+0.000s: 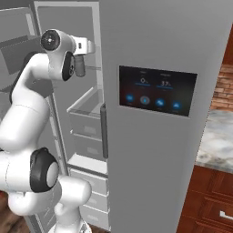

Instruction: Take the bottled waters from the counter and place them in the freezer to freeze. Close the freezer door after placing the bottles.

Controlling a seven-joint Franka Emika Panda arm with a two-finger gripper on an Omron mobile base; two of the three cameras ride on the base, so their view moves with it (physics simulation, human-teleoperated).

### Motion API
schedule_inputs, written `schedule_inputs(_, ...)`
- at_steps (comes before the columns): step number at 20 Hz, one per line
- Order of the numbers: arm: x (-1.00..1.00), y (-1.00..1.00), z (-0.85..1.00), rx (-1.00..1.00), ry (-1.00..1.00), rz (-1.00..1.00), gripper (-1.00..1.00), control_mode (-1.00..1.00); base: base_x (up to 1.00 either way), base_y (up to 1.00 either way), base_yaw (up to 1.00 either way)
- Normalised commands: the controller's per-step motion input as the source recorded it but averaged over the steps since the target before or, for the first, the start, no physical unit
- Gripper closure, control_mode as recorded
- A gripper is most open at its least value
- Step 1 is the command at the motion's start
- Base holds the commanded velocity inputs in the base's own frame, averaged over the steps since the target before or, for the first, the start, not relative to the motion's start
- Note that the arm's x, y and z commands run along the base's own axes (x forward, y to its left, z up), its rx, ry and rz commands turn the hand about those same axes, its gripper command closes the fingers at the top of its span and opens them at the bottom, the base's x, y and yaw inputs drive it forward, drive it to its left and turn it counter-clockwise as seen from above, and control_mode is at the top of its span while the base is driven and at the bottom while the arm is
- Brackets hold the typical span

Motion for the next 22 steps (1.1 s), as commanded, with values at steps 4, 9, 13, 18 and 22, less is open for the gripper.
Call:
schedule_inputs(4,0.36,0.0,0.07,0.0,0.0,0.0,1.0,-1.0,0.0,0.0,0.0)
schedule_inputs(9,0.48,0.0,0.1,0.0,0.0,0.0,1.0,-1.0,0.0,0.0,0.0)
schedule_inputs(13,0.37,0.0,0.19,0.0,-0.01,0.0,1.0,-1.0,0.0,0.0,0.0)
schedule_inputs(18,0.11,0.0,0.31,0.0,-0.02,0.0,1.0,-1.0,0.0,0.0,0.0)
schedule_inputs(22,0.4,0.0,-0.04,0.0,0.0,0.0,1.0,-1.0,0.0,0.0,0.0)
